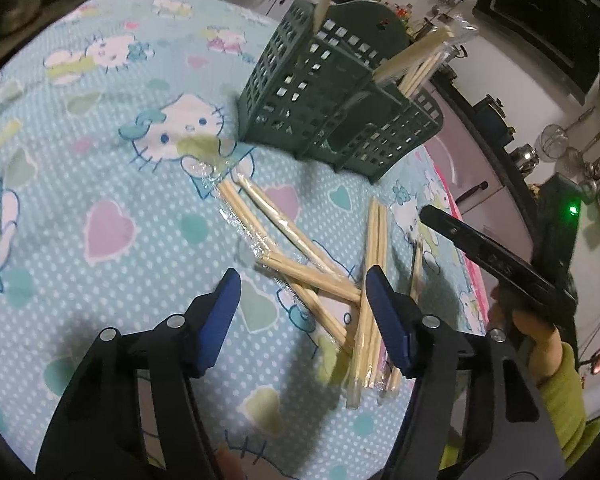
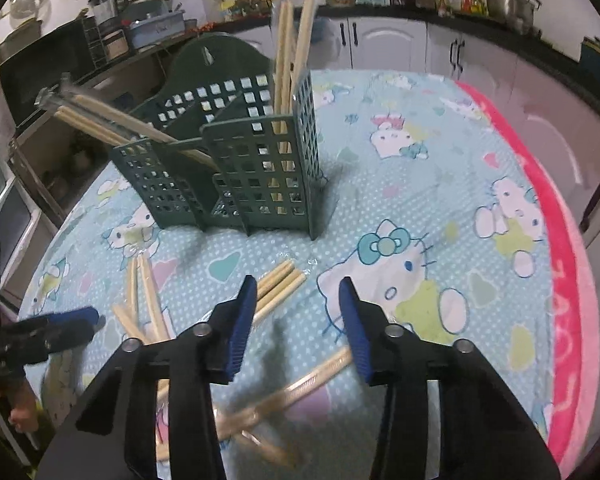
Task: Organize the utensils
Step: 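Lower the right tool onto loose chopsticks and close it while the left tool closes on chopsticks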
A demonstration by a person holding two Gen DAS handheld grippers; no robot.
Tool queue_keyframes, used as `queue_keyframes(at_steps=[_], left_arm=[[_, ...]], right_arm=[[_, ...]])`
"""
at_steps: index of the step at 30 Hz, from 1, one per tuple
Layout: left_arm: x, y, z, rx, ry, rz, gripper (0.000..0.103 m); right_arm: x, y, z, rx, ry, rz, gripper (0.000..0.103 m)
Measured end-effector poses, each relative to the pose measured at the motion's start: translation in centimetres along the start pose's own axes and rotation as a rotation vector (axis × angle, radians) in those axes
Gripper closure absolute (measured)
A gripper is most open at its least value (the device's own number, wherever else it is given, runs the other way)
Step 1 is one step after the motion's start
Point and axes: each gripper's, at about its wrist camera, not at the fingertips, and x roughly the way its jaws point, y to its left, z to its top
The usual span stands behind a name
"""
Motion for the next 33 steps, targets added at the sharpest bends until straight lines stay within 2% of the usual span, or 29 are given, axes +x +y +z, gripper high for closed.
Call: queue_keyframes(at_steps=[10, 17, 25, 27, 29, 33], left_arm=[[1.3, 1.6, 0.4, -0.093, 0.024, -0.036, 0.055], [1.6, 2.1, 0.8, -0.124, 0.021, -0.045, 0.059], [1.9, 2.3, 1.1, -0.124, 0.017, -0.037, 0.075], [2.1, 2.3, 1.3, -0.124, 0.018, -0.035, 0.079], [2.2, 2.7, 1.3, -0.124, 0.016, -0.031, 0.087], [2.3, 3.2, 1.2, -0.134, 0.014, -0.045, 0.090]], right_arm=[[4.2, -1.6, 1.6, 0.074, 0.085, 0.003, 0.071], [5.8, -2.2, 2.0, 0.125, 0.115, 0.021, 0.074], [5.5, -2.7, 1.9, 0.170, 0.087, 0.027, 0.094], [5.4, -2.7, 1.9, 0.170, 0.077, 0.024, 0.095], [4.9, -2.6, 1.8, 0.175, 0.058, 0.024, 0.096], [3.6, -2.6, 1.8, 0.190, 0.025, 0.040, 0.098]])
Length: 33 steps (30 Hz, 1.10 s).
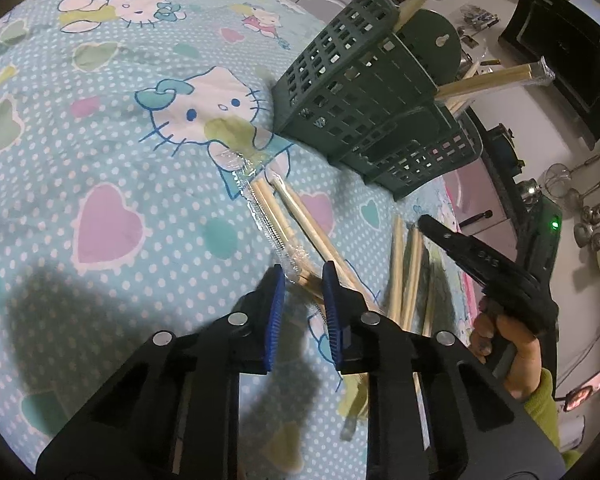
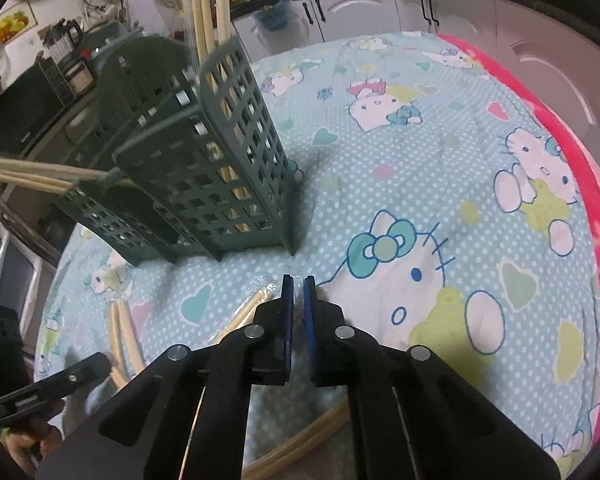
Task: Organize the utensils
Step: 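Lower the right tool onto loose chopsticks and close it while the left tool closes on chopsticks, then lift the held chopsticks upright and carry them above the green caddy with both tools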
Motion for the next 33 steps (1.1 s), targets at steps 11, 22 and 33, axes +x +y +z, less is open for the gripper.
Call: queue_keyframes(at_steps=[11, 22, 33], left_arm=[[-1.8, -0.4, 0.0, 0.025, -0.031, -0.050, 0.099], [-5.6, -2.5, 0.3, 0.101, -0.130, -0.054, 0.100], [-9.1, -5.4, 0.8, 0.162, -0.234, -0.045, 0.101]], right_arm=[[-4.7, 0.9, 0.3, -0.013, -0.097, 0.044, 0.098], [-9.2, 2.1, 1.3, -0.045, -0.191, 0.093, 0.099], [-13.1, 4.0, 1.9, -0.097, -0.265, 0.181, 0.099]])
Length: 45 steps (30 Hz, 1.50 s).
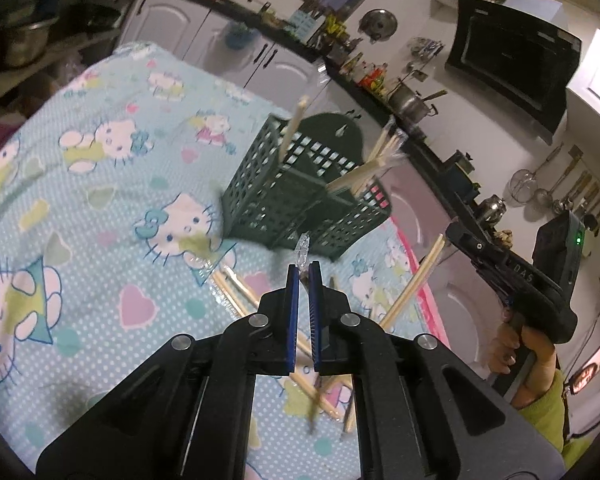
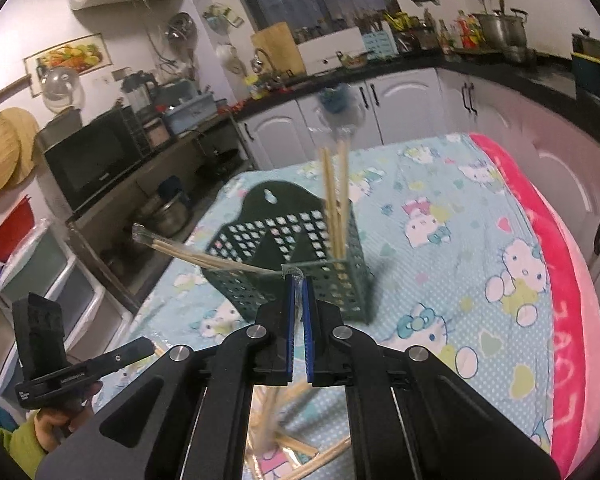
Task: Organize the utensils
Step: 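Lift the held chopsticks upright and carry them above the green caddy with both tools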
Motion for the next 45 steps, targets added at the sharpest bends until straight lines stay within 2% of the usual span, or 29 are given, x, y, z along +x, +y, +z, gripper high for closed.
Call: queue_keyframes(at_steps=[10, 25, 45], left_arm=[[-1.8, -3.1, 0.4, 0.078, -0.036, -0.033, 0.101], [-2.0, -8.1, 1.4, 0.184, -0.050, -0.084, 0.101], [-2.5, -13.7, 5.0, 0.299, -0.106, -0.158, 0.101]], right_arm=[[-2.9, 2.9, 1.1, -0.095, -0.065, -0.001, 0.099], [-5.4, 3.4, 2.0, -0.110, -0.122, 0.024, 0.100], [-9.2, 4.7, 2.8, -0.144, -0.235, 0.013, 0.100]])
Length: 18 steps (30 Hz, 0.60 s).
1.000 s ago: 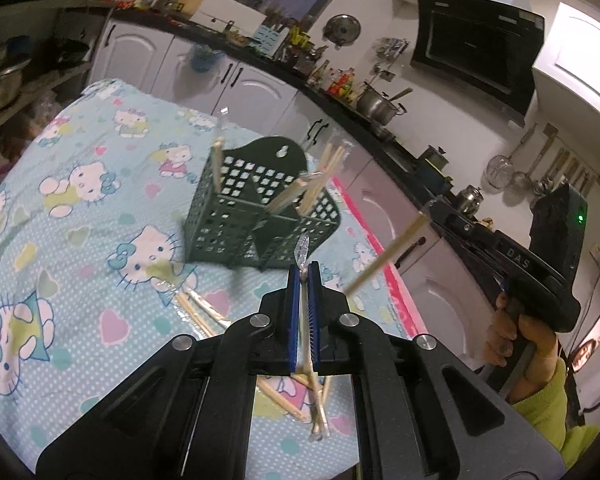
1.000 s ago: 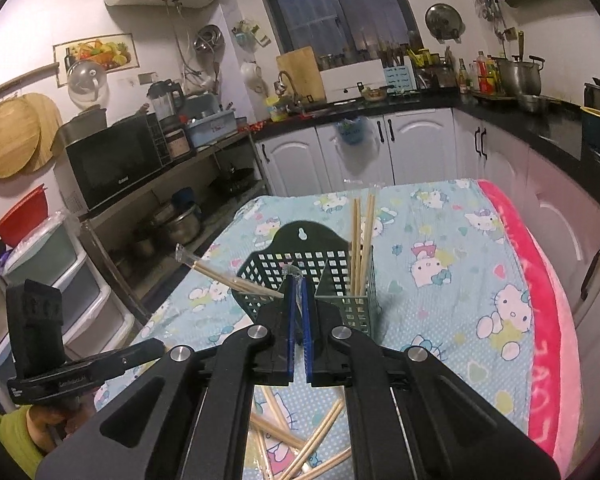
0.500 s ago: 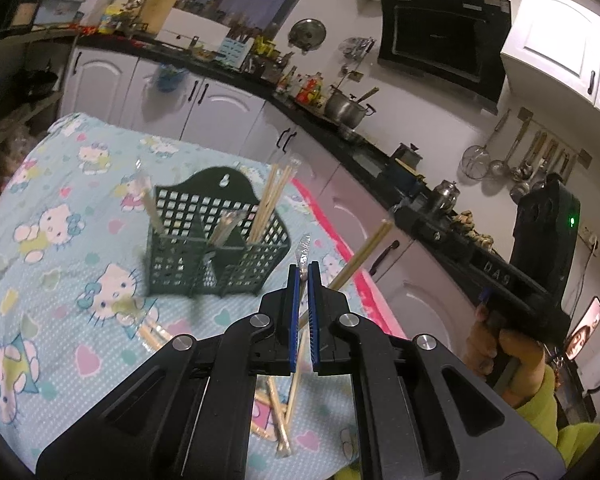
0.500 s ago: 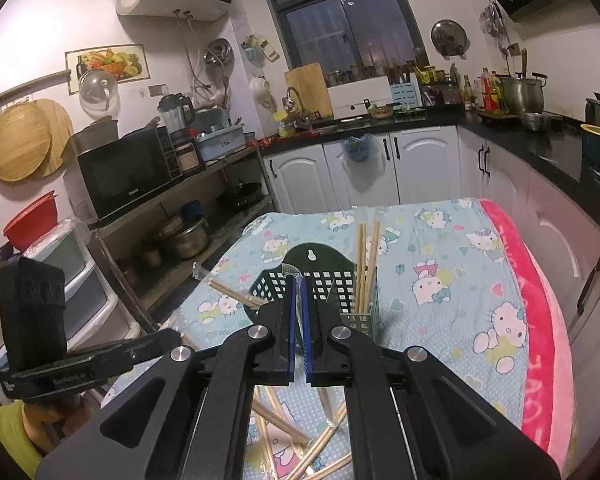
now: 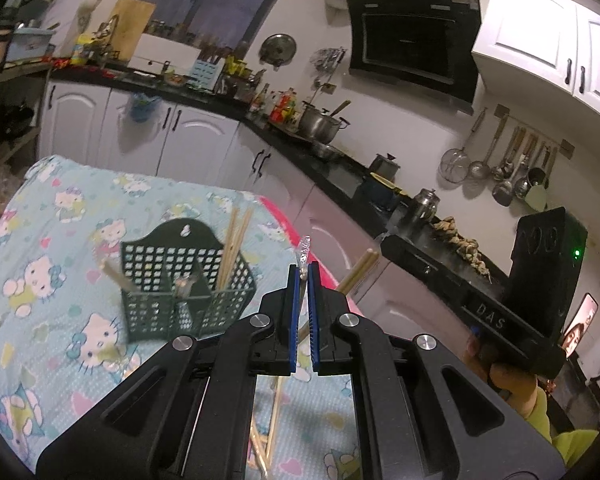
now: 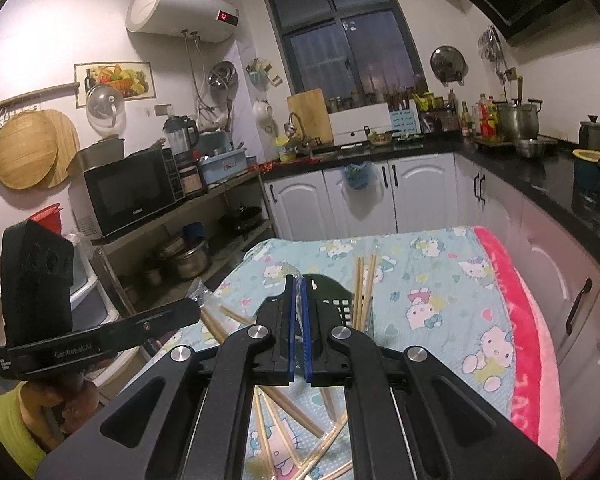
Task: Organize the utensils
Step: 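Lift the held chopsticks upright and carry them above the green caddy with both tools, then lower chopsticks into the caddy and open the right tool while the left tool opens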
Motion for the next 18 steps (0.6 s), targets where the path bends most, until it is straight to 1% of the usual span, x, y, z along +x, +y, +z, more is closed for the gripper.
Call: queue_keyframes(at_steps=[5, 11, 15, 18], left_arm=[[0.6, -1.0, 1.4, 0.033, -0.004, -0.026, 0.101], [0.9, -2.3, 3.7, 0.073, -0.042, -0.061, 0.101], [1.0, -3.1, 5.4, 0.098, -0.065, -0.078, 0.101], [0.9, -3.5, 6.5, 0.117, -0.081, -0.076, 0.101]], right_arm=[[-0.5, 0.1, 0.3, 0.002, -0.020, -0.016, 0.100], [-0.5, 0.3, 1.4, -0.007, -0.043, -0.026, 0.100], [-0.4, 0.2, 2.9, -0.001, -0.063, -0.027, 0.100], [-0.4, 0.4, 4.2, -0.008, -0.077, -0.025, 0.100]])
